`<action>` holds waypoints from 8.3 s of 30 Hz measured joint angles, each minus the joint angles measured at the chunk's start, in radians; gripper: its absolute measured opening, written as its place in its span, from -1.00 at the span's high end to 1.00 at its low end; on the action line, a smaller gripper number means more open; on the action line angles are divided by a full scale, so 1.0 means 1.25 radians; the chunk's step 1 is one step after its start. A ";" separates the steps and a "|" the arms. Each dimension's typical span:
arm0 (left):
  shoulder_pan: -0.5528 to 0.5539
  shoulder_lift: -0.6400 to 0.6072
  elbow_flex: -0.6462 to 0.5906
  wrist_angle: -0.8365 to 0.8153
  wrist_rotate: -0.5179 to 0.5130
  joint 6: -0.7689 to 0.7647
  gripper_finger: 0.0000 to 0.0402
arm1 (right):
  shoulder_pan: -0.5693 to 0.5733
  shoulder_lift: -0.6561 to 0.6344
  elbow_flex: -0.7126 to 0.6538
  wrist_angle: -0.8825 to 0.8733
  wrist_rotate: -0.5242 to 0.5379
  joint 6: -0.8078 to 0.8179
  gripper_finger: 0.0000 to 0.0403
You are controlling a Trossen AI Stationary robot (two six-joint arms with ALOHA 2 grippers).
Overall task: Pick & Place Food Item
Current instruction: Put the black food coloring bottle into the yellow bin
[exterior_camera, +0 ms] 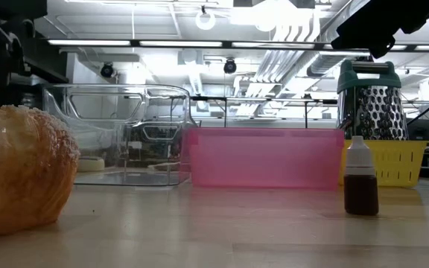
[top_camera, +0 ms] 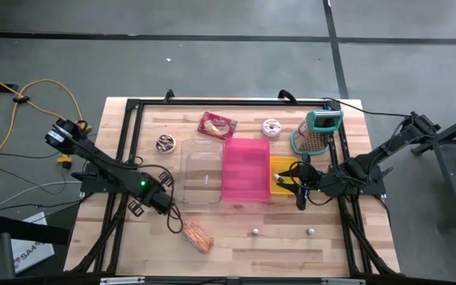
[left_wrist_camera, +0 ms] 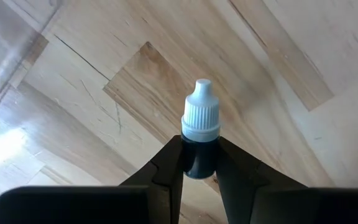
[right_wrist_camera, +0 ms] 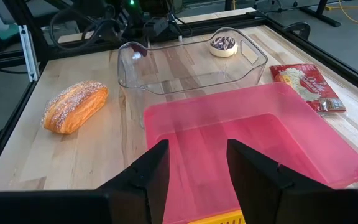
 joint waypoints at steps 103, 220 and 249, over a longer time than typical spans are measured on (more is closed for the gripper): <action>0.400 0.221 0.318 0.715 0.062 -0.129 0.63 | 0.000 0.000 0.000 -0.001 0.000 0.000 0.26; 0.329 0.227 0.318 0.971 0.041 -0.069 0.63 | -0.154 0.300 0.000 0.667 -0.187 -0.399 0.38; 0.328 0.227 0.318 0.980 0.042 -0.064 0.63 | -0.155 0.299 0.000 0.710 -0.205 -0.437 0.68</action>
